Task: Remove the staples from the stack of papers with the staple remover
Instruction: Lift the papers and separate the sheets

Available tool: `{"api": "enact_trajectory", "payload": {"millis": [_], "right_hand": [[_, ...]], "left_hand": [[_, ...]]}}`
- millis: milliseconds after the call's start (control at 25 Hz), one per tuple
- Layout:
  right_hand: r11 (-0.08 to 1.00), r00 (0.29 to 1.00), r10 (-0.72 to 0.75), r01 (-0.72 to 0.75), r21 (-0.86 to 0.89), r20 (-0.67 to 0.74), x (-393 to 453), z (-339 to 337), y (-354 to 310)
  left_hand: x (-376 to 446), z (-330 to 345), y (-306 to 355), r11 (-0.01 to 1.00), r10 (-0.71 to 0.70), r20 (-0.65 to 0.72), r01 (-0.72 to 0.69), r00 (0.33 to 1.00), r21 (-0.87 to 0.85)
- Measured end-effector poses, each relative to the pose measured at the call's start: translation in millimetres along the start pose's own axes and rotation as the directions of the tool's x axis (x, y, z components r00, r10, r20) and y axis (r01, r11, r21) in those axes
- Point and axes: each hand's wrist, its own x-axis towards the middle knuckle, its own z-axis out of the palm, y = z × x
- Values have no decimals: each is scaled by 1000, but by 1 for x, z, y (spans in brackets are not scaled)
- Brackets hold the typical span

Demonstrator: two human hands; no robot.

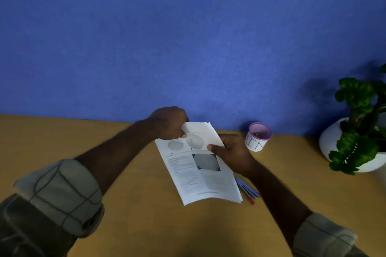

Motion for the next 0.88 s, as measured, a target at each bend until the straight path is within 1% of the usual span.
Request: {"api": "enact_trajectory", "payload": {"millis": [40,80,120,160,200,240,280,320,360,400,440,520,560,600,720,800,880], "right_hand": [[998,998,30,-28,54,-49,-2,1,0],[991,995,51,-40,128,-89,-3,1,1],[975,990,67,-39,221,-121,-4,-2,3],[947,986,83,-33,320,-144,-6,-4,5],[907,983,101,-27,421,-154,-7,-9,8],[855,982,113,-19,518,-151,-8,-13,13],[801,983,124,-19,599,-135,-9,-15,17],[749,985,129,-19,662,-117,-10,-15,22],[706,985,135,-21,708,-106,-11,-15,28],[671,985,142,-26,741,-93,-11,-13,33],[642,986,149,-35,766,-80,-11,-11,36],[606,988,145,-50,794,-48,-11,-6,45],[604,989,143,-56,795,-39,-11,-4,49],[609,988,151,-64,790,-37,-12,-2,51],[609,981,189,-76,789,-52,-15,4,58],[600,978,206,-103,794,-28,-18,9,59],[604,975,221,-130,787,-8,-23,16,60]], "left_hand": [[-1,-2,-1,1000,5,-25,-6,1000,-29],[-3,-4,-5,995,7,-76,-15,997,-100],[-7,-5,-10,977,-2,-156,-32,988,-212],[-11,-4,-15,933,-37,-260,-60,965,-356],[-16,-2,-20,857,-112,-354,-90,928,-507],[-20,3,-23,751,-221,-400,-106,889,-651],[-25,9,-23,617,-344,-365,-85,865,-783],[-29,16,-20,482,-439,-269,-28,858,-876],[-32,23,-16,378,-473,-172,23,864,-926],[-34,31,-13,316,-461,-113,44,880,-948],[-34,37,-10,273,-430,-89,36,898,-961],[-35,42,-3,175,-389,-102,-35,916,-984],[-35,43,1,150,-398,-119,-63,909,-987],[-34,43,4,155,-422,-138,-78,896,-985],[-34,44,14,243,-459,-180,-72,870,-967],[-33,44,16,284,-472,-173,-37,865,-958],[-29,46,18,361,-493,-178,14,851,-933]]}}
